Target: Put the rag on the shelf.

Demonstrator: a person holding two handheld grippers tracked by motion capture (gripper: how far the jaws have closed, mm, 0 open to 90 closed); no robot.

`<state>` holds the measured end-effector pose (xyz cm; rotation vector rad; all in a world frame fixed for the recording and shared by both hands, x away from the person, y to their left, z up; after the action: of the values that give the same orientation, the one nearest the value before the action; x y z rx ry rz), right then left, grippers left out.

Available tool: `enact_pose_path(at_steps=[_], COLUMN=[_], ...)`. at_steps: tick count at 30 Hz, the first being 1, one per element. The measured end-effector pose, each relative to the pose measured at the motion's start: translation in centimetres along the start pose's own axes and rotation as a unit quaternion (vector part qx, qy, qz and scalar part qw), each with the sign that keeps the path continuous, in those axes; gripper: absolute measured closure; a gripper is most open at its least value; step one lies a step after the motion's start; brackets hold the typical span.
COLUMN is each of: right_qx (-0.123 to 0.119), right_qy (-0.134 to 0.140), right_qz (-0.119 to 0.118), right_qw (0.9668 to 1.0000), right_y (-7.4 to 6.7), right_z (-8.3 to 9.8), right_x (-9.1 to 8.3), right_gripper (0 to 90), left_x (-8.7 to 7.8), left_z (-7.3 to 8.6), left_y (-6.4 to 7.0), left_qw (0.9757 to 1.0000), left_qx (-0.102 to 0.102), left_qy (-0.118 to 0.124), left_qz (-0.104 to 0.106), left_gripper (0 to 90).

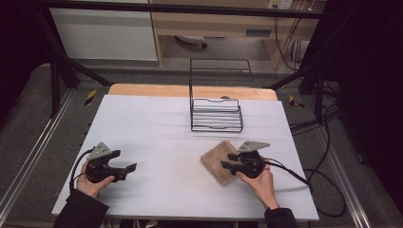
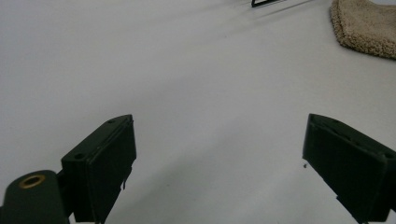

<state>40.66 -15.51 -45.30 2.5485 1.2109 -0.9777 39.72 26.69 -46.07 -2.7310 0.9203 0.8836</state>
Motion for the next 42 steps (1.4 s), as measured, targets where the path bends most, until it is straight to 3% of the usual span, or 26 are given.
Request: enact_pose_path(at_steps=[3, 4, 7, 12, 15, 18, 21, 24, 29, 35, 42], right_qx=[0.017, 0.017, 0.041, 0.058, 0.077, 0.083, 0.099, 0.103, 0.105, 0.135, 0.132], right_qy=[-0.01, -0.01, -0.036, -0.041, -0.044, -0.043, -0.046, -0.048, -0.048, -0.044, -0.035], right_qz=[0.041, 0.041, 0.063, 0.051, 0.028, 0.014, 0.004, 0.006, 0.014, 0.02, 0.035], right_qw=[0.999, 0.999, 0.9965, 0.9962, 0.9957, 0.9955, 0.994, 0.9935, 0.9932, 0.9897, 0.99], right_y=[2.3, 2.3, 4.4, 5.3, 5.6, 5.5, 5.3, 5.0, 4.3, 2.7, 1.3], right_z=[1.2, 1.2, 3.1, 3.7, 3.8, 3.8, 3.7, 3.6, 3.5, 4.1, 4.9], right_x=[-1.0, -1.0, -1.3, -1.0, -0.7, -0.7, -0.7, -0.9, -1.4, -2.5, -3.2], right_gripper=[50.7, 50.7, 46.3, 45.3, 52.6, 60.3, 74.2, 80.2, 81.6, 81.3, 80.9], left_x=[0.1, 0.1, 0.2, 0.3, 0.3, 0.2, 0.2, 0.2, 0.2, 0.2, 0.3], left_z=[0.0, 0.0, -0.1, -0.1, 0.0, 0.0, 0.0, -0.1, -0.1, -0.1, -0.1], left_y=[0.1, 0.1, 0.2, 0.4, 0.4, 0.3, 0.3, 0.4, 0.5, 0.6, 0.9], left_qw=[1.0, 1.0, 1.0, 1.0, 1.0, 1.0, 1.0, 1.0, 1.0, 1.0, 0.9999], left_qx=[0.0, -0.001, 0.004, 0.004, 0.006, 0.003, 0.003, 0.004, 0.005, 0.005, 0.008], left_qy=[-0.002, -0.002, -0.004, -0.005, -0.006, -0.005, -0.005, -0.004, -0.005, -0.004, -0.008], left_qz=[0.001, 0.001, 0.001, 0.003, 0.004, 0.004, 0.004, 0.005, 0.005, 0.006, 0.004], left_gripper=[9.6, 9.6, 9.5, 9.5, 9.6, 9.6, 9.8, 9.8, 9.8, 9.7, 9.4])
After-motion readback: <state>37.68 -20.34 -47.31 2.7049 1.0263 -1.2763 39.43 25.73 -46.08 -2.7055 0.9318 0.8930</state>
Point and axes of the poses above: each handheld gripper's, and its own axes: x roughly forward along the jaws, z roughly out of its underside, y roughly to its right, the point moved 5 cm from there along x, roughly forward along the jaws, and after that the axes turned 3 degrees about -z, right-handed, at the moved point
